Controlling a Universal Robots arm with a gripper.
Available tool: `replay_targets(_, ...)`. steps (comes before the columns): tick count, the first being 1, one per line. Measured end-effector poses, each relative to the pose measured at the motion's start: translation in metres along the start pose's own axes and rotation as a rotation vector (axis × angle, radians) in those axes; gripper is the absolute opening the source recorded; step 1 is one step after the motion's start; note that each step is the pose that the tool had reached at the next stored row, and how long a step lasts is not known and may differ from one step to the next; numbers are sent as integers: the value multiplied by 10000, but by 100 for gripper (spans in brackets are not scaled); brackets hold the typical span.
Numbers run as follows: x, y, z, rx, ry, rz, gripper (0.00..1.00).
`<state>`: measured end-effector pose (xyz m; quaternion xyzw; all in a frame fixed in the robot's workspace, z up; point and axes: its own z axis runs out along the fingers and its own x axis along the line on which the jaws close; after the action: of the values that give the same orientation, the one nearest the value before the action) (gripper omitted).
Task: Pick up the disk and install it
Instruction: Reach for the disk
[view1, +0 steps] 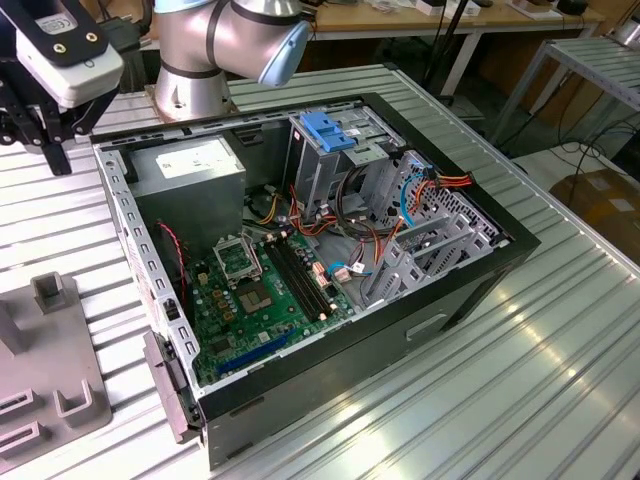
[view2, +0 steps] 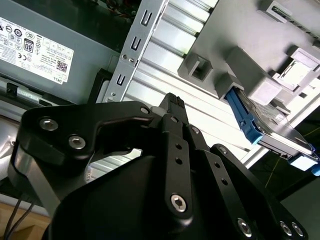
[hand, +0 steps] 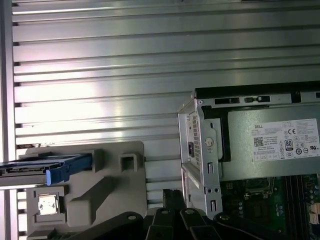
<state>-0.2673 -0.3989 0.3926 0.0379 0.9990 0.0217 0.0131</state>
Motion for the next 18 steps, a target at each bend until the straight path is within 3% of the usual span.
replay_targets(18,231,-17,-6,0,0,0,10)
